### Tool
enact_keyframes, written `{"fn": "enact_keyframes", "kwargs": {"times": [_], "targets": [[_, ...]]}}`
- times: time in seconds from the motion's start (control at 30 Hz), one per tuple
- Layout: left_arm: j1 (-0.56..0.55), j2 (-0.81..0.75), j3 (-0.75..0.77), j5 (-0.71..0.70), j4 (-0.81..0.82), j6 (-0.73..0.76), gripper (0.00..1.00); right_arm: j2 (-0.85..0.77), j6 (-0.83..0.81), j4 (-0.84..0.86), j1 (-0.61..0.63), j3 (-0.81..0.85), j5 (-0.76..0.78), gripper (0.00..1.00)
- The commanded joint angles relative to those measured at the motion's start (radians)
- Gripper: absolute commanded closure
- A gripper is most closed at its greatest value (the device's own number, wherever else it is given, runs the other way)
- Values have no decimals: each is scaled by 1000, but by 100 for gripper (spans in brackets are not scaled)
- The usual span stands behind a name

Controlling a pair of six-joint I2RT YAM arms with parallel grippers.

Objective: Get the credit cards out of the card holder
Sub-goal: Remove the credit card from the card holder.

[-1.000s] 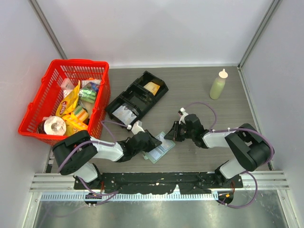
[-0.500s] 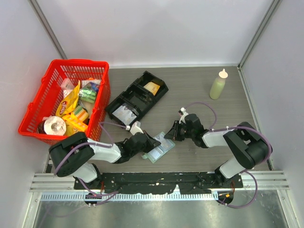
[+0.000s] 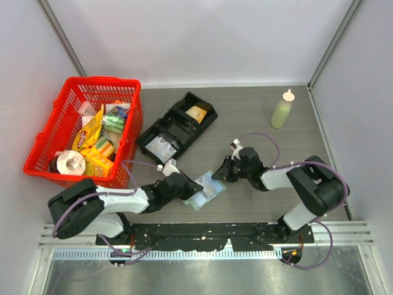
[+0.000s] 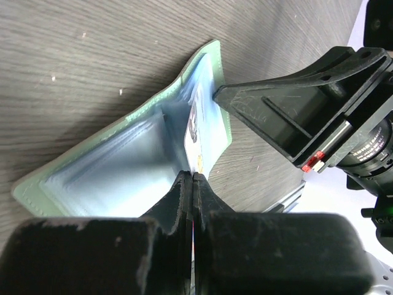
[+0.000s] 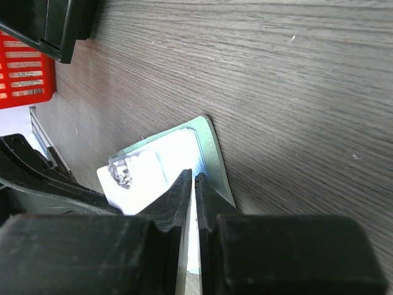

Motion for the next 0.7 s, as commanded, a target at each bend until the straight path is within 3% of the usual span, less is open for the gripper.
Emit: {"fn": "enact_keyframes", "kwargs": {"times": [0.0,0.37,0.43,0.5,0.67], "targets": [[-6,-78,19,-26,-158,-19,100,30,-49,-188,0,-43,88,87],[-6,-203,52,-13,-309,116,100,-175,-107,-277,3,-19,134,81],[-4,-220,57,-6,-306,164,100,-224,-132,-292,1,-16,127,74],[-6,-234,65,4,-303,217,100,-299,-161,-288,1,-19,110,55],[-6,-246,98,32,-306,389,100,-416,-259,-236,1,-45,15,42]]}}
